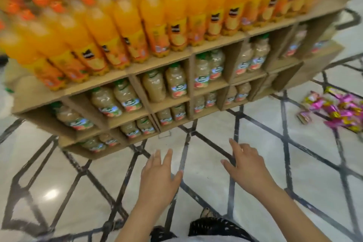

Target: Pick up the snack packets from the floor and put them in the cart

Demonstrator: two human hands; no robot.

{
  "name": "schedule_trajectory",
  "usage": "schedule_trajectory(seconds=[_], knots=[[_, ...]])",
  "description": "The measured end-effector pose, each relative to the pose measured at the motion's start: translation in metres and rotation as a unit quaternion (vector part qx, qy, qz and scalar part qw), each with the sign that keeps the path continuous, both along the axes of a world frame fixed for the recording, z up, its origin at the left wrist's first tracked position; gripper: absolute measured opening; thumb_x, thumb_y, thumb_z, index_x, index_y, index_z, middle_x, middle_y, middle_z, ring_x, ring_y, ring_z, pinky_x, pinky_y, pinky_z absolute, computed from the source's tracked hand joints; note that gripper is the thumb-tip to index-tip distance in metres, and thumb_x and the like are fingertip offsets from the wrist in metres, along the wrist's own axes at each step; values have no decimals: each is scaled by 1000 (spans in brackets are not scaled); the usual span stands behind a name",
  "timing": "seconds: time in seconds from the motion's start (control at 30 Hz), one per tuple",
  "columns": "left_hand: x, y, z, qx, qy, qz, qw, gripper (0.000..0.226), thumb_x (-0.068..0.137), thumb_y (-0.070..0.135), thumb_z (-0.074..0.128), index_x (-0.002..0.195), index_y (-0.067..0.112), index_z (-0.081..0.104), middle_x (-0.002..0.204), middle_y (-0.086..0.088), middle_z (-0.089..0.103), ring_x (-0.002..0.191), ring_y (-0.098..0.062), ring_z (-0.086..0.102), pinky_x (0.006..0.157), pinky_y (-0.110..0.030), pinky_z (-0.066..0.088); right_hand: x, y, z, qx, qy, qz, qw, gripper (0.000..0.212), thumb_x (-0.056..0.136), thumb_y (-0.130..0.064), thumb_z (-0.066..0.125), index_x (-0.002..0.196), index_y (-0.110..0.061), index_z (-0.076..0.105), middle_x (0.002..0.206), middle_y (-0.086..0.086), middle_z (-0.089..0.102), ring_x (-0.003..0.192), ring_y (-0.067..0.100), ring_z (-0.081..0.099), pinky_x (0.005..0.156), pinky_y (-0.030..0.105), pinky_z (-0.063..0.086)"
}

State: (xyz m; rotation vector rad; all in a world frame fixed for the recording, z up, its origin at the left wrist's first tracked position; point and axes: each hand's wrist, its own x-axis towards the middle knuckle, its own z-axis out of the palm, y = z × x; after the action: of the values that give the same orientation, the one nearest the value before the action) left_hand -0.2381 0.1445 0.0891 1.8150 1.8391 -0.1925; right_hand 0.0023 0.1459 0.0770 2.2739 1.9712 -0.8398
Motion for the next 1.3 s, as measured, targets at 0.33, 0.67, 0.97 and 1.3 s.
schedule_trajectory(seconds=[0.33,0.67,0.97,1.3], knots=[[117,68,-4,-25,20,-202,979,68,100,55,35,157,29,7,165,-5,8,151,-24,6,120,-37,14,100,-14,-6,-36,17,-178,983,68,99,-52,37,155,-25,9,151,7,33,136,26,33,109,37,35],[226,208,-16,-28,3,-356,934,71,99,59,37,157,30,8,164,-6,11,151,-25,10,121,-38,18,175,49,-19,-45,27,-317,947,69,99,-51,39,155,-23,10,152,8,33,137,26,32,109,38,36],[329,312,-15,7,13,-462,887,73,98,62,31,157,27,6,164,-8,11,151,-25,10,120,-38,10,222,111,-16,-45,63,-429,900,68,99,-50,40,155,-25,10,153,6,30,140,26,28,111,38,31],[506,306,-27,6,64,-556,829,77,97,66,28,158,26,2,164,-13,10,151,-31,9,122,-42,14,358,71,-39,-80,6,-511,856,69,98,-53,37,154,-23,11,142,4,42,130,25,40,104,34,38]])
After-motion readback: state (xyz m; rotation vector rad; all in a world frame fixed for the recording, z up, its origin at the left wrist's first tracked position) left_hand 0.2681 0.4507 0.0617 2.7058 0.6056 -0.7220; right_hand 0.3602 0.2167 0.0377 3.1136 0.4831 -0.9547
